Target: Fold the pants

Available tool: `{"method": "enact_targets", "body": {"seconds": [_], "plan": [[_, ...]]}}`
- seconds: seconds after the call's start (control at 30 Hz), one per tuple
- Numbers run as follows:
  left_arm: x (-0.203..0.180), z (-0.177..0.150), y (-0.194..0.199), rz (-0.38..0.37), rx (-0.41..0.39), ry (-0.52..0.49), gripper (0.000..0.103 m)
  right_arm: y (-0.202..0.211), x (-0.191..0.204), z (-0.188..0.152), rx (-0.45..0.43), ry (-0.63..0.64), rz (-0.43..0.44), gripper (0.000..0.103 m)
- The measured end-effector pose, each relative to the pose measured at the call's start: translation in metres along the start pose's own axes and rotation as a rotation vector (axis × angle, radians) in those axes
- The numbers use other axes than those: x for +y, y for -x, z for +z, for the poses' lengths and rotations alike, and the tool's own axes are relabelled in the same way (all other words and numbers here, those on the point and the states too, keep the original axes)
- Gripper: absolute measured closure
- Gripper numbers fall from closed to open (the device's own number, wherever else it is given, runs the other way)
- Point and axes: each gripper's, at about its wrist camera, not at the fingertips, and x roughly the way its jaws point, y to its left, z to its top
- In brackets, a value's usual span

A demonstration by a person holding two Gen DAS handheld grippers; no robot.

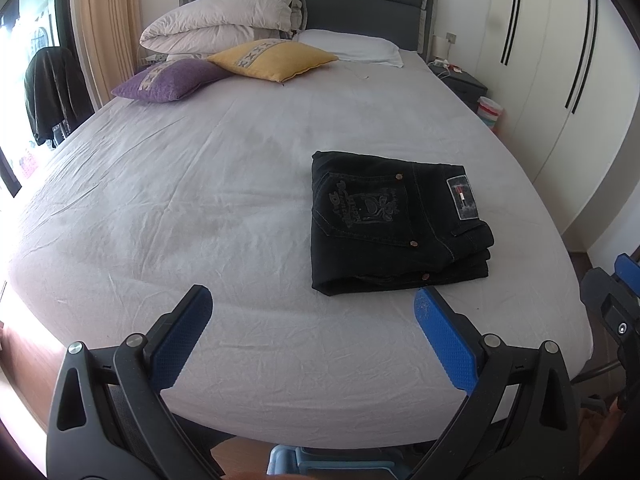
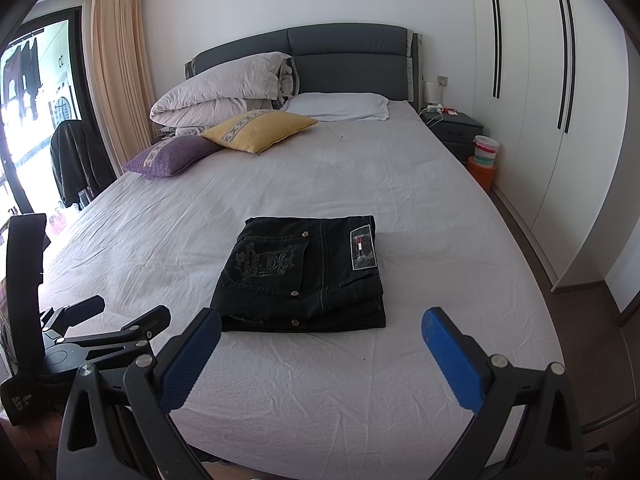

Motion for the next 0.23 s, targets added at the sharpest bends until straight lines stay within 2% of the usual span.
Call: {"method": "enact_targets", "body": {"seconds": [0.23], "plan": [[-0.0005, -0.0011, 0.0016, 0.001, -0.011, -0.005, 0.0, 0.001, 0.0014, -0.0036, 0.003, -0.002, 0.001, 0.0]]}}
